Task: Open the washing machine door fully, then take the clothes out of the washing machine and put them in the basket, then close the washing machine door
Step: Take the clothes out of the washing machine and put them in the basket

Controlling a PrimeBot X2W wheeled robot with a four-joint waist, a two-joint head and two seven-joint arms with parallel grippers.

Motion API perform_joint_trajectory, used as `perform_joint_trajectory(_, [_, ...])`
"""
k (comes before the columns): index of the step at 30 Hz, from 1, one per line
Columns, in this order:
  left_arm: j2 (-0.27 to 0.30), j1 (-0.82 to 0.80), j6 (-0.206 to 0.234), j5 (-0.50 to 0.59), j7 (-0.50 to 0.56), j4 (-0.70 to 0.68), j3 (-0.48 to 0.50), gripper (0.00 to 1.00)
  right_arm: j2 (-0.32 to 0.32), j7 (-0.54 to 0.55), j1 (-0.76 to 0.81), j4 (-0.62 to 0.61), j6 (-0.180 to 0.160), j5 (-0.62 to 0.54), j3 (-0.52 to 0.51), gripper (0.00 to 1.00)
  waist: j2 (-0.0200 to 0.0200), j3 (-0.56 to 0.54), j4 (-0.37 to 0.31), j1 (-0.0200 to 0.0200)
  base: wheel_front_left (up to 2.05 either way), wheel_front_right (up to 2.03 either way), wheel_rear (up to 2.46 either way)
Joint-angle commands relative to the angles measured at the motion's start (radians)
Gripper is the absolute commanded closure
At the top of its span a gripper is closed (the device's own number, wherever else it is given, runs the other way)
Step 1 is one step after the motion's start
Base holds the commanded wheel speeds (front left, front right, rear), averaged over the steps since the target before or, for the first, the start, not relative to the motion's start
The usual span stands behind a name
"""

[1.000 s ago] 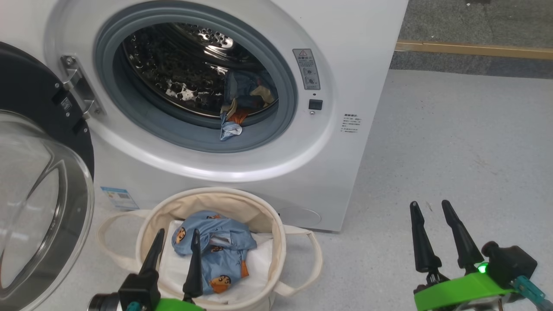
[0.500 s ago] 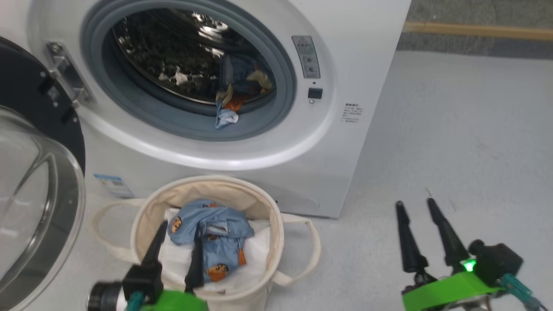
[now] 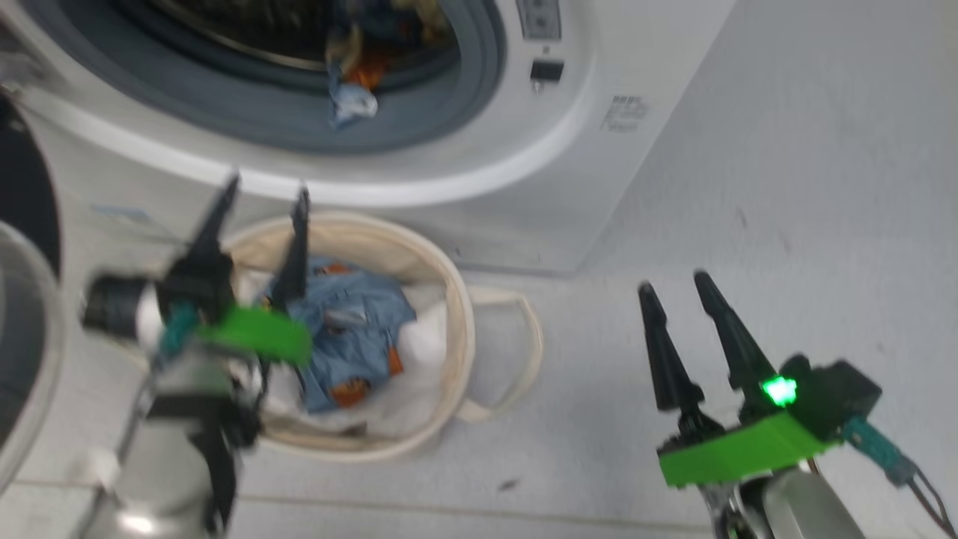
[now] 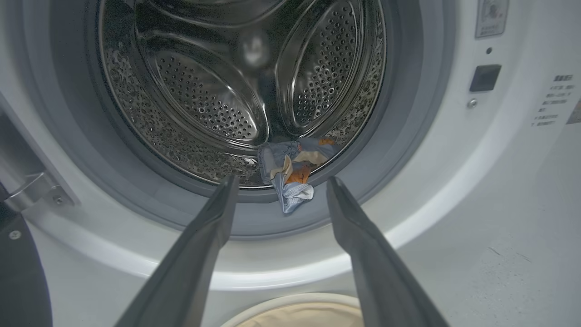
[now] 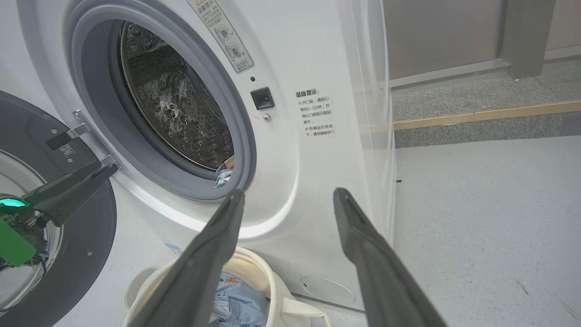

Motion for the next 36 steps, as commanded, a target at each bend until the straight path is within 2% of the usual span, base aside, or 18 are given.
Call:
perform_joint_trajectory(1, [0.044, -0.089, -0.019, 0.002, 0.017, -0.003, 0.032, 0.0, 0.001, -0.012, -0.045, -0.04, 0.0, 0.012, 0.036, 0.0, 0.0, 0.118, -0.03, -0.0001, 0.0, 0.0, 0.0])
perform_joint_trajectory(7, [0.089, -0.312, -0.101, -0.039, 0.118, 0.111, 0.03, 0.0, 0.001, -0.012, -0.109, -0.05, 0.0, 0.034, 0.064, 0.0, 0.0, 0.223, -0.061, -0.0001, 0.0, 0.0, 0.0])
perform_joint_trajectory(14, [0.108, -0.51, -0.14, -0.104, 0.212, 0.256, 0.008, 0.0, 0.001, -0.012, -0.152, -0.055, 0.0, 0.05, 0.078, 0.0, 0.0, 0.28, -0.093, -0.0001, 0.0, 0.0, 0.0])
perform_joint_trajectory(30, [0.107, -0.728, -0.148, -0.147, 0.228, 0.521, -0.101, 0.0, 0.001, -0.012, -0.17, -0.059, 0.0, 0.03, 0.113, 0.0, 0.0, 0.316, -0.122, -0.0001, 0.0, 0.0, 0.0])
perform_joint_trajectory(36, [0.097, -0.798, -0.12, -0.127, 0.22, 0.624, -0.123, 0.0, 0.001, -0.012, -0.174, -0.067, 0.0, 0.031, 0.125, 0.0, 0.0, 0.333, -0.136, -0.0001, 0.0, 0.0, 0.0])
